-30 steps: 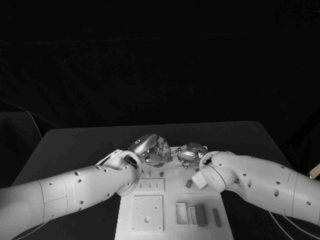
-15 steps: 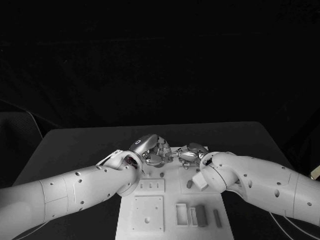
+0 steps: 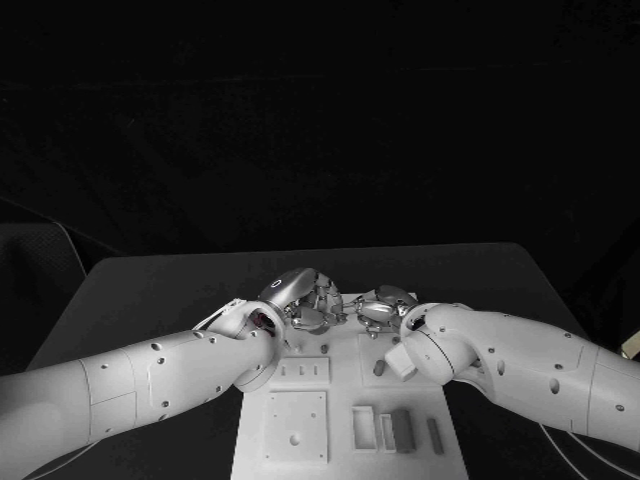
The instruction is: Assemble the parts on the task board
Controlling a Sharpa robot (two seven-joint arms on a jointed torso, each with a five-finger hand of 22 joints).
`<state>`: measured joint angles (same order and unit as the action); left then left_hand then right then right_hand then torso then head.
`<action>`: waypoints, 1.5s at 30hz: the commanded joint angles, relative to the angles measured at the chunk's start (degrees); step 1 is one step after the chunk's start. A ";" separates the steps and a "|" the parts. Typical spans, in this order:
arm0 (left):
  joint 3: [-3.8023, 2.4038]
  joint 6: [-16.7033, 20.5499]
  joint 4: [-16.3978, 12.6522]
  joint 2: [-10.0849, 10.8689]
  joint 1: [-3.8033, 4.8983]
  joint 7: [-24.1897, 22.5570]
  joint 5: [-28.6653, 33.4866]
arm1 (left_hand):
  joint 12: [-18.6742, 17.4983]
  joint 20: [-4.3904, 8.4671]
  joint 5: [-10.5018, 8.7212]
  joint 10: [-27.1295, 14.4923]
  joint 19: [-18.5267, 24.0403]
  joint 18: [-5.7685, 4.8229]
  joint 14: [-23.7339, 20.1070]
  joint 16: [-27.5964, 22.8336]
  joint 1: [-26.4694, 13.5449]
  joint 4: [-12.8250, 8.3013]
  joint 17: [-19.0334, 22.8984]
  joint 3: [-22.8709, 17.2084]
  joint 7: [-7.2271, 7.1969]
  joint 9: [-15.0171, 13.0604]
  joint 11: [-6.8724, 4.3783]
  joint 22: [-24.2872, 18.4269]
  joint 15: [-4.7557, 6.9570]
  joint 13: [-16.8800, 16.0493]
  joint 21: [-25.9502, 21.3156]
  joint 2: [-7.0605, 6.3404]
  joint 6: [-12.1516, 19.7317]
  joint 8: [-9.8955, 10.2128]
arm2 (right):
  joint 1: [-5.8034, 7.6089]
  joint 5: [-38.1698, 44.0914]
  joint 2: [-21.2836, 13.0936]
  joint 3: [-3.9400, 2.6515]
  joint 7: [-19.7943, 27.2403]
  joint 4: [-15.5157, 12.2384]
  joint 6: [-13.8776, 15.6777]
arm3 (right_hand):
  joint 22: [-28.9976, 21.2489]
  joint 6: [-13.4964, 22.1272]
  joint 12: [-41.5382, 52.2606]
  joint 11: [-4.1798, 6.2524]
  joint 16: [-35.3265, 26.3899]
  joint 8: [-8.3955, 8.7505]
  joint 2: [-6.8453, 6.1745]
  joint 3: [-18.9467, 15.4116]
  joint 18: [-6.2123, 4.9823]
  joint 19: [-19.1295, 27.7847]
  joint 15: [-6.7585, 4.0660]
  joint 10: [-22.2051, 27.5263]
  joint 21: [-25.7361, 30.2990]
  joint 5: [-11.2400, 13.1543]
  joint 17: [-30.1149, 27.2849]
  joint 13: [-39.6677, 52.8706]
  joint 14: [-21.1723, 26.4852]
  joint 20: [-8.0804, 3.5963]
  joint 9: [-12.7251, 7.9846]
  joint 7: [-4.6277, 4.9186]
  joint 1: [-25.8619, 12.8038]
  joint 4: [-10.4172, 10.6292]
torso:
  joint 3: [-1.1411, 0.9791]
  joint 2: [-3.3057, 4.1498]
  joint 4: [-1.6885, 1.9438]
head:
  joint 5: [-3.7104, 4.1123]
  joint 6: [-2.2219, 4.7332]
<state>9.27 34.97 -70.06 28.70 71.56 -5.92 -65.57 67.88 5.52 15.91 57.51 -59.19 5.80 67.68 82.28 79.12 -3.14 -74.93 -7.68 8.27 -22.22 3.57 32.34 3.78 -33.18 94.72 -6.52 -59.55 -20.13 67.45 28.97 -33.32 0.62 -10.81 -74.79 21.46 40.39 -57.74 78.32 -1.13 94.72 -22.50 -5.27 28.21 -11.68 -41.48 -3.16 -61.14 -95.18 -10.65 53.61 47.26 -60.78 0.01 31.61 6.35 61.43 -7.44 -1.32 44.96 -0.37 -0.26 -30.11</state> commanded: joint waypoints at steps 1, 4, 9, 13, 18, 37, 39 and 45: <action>0.01 -0.93 0.41 0.33 -0.01 2.11 -0.07 | -0.26 -0.14 -0.34 -0.41 -0.06 5.01 -0.20 0.25 0.13 0.17 -1.03 0.30 0.22 -0.08 0.14 0.07 0.30 0.08 0.70 -0.49 0.38 0.23 | 0.02 0.18 -0.22 -0.06 0.41 0.00 -0.32 | 0.08 -1.81 0.32 0.08 0.76 -2.54 1.39 0.24 -0.99 -0.29 -0.45 -0.30 -8.45 -0.11 -0.04 -0.09 0.12 0.10 2.80 1.44 1.83 -0.01 | -0.01 0.00 -0.02 | -0.03 -0.04; 0.01 -1.12 0.44 0.36 -0.01 2.33 -0.18 | -0.26 -0.14 -0.34 -0.41 -0.06 5.01 -0.20 0.26 0.10 0.18 -1.02 0.31 0.22 -0.07 0.14 0.07 0.30 0.08 0.70 -0.49 0.39 0.24 | 0.02 0.18 -0.25 -0.06 0.40 -0.02 -0.30 | 0.08 -1.81 0.32 0.08 0.76 -2.54 1.39 0.24 -0.99 -0.30 -0.45 -0.31 -8.45 -0.11 -0.04 -0.09 0.11 0.10 2.80 1.44 1.83 -0.01 | 0.00 0.01 -0.02 | -0.07 -0.09; 0.01 -1.25 0.40 0.34 -0.01 2.27 -0.20 | -0.26 -0.15 -0.34 -0.40 -0.06 5.02 -0.20 0.28 0.04 0.23 -1.00 0.28 0.22 -0.07 0.15 0.07 0.30 0.09 0.71 -0.42 0.38 0.25 | 0.02 0.18 -0.22 -0.06 0.39 -0.04 -0.34 | 0.09 -1.82 0.32 0.09 0.75 -2.54 1.39 0.23 -0.99 -0.31 -0.45 -0.32 -8.44 -0.11 -0.04 -0.10 0.10 0.10 2.81 1.44 1.82 0.00 | 0.01 0.00 0.00 | -0.07 -0.12; 0.01 -1.50 0.39 0.35 -0.01 2.25 -0.29 | -0.22 -0.15 -0.25 -0.31 -0.11 5.07 -0.20 0.40 0.07 0.31 -0.93 0.01 0.16 -0.09 0.13 0.08 0.32 0.11 0.75 0.00 0.16 0.21 | 0.02 0.18 -0.19 -0.06 0.38 -0.05 -0.34 | 0.09 -1.82 0.31 0.09 0.75 -2.54 1.39 0.23 -0.99 -0.32 -0.46 -0.33 -8.44 -0.11 -0.04 -0.10 0.09 0.10 2.81 1.43 1.82 0.00 | 0.05 0.00 0.00 | -0.07 -0.15; 0.01 -1.74 0.32 0.33 -0.01 1.72 -0.28 | -0.26 -0.16 0.04 -0.08 -0.15 5.26 -0.24 0.81 0.57 0.35 -0.68 -1.12 -0.13 -0.32 0.06 0.11 0.39 0.29 0.88 1.13 -1.17 -0.29 | 0.02 0.18 -0.16 -0.06 0.32 -0.05 -0.48 | 0.09 -1.83 0.31 0.09 0.75 -2.54 1.38 0.22 -1.00 -0.34 -0.46 -0.34 -8.44 -0.11 -0.05 -0.11 0.07 0.10 2.81 1.43 1.81 0.01 | 0.04 0.02 0.00 | -0.02 -0.22; 0.00 -1.63 0.27 0.07 -0.01 0.90 0.99 | -1.05 -0.26 -0.30 -0.11 0.00 5.43 -0.49 1.34 1.45 -0.17 -0.22 -2.66 -0.06 -0.24 0.10 0.16 0.44 0.94 1.05 1.05 -1.47 -0.03 | 0.02 0.18 0.13 -0.06 0.12 -0.19 -0.84 | 0.11 -1.81 0.28 0.11 0.73 -2.52 1.29 0.16 -1.00 -0.40 -0.48 -0.39 -8.42 -0.10 -0.07 -0.14 0.01 0.10 2.82 1.44 1.75 0.03 | 0.01 0.01 0.00 | 0.04 -0.32; 0.00 -1.79 0.29 0.03 -0.01 0.91 1.11 | -1.09 -0.28 -0.36 -0.13 0.01 5.42 -0.51 1.36 1.36 -0.14 -0.19 -2.64 -0.04 -0.22 0.12 0.16 0.44 0.98 1.06 0.95 -1.41 0.02 | 0.02 0.18 0.14 -0.06 0.11 -0.16 -0.82 | 0.11 -1.81 0.28 0.11 0.72 -2.51 1.28 0.15 -1.00 -0.40 -0.48 -0.40 -8.42 -0.10 -0.07 -0.15 0.01 0.10 2.82 1.44 1.74 0.04 | 0.00 0.02 0.00 | 0.02 -0.37; 0.00 -2.55 0.39 0.00 -0.02 0.34 1.85 | -1.24 -0.31 -0.39 -0.06 0.01 5.42 -0.54 1.47 1.19 0.06 -0.09 -2.98 -0.10 -0.25 0.17 0.18 0.43 1.11 1.12 1.35 -1.66 -0.02 | 0.02 0.18 0.10 -0.06 0.04 -0.06 -0.89 | 0.13 -1.48 0.15 0.14 0.62 -2.28 0.86 -0.11 -1.00 -0.53 -0.51 -0.47 -8.32 -0.07 -0.15 -0.26 -0.10 0.10 2.77 1.52 1.47 0.10 | 0.01 0.01 -0.02 | 0.05 -0.35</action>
<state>9.27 33.46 -69.90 28.70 71.57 -5.55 -64.72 66.93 5.40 15.80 57.30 -59.07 5.80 67.44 83.43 80.52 -3.16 -74.91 -10.34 7.47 -22.31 3.39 32.44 3.97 -32.10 94.72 -5.27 -60.60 -20.13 67.44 28.99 -33.26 0.62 -11.37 -74.67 21.48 40.42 -57.75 78.32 -1.11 94.73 -22.50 -5.27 28.19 -11.69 -41.66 -3.35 -61.18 -95.17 -10.35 53.52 47.04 -60.76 0.23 31.60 6.35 61.43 -7.39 -1.32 44.97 -0.37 -0.23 -30.45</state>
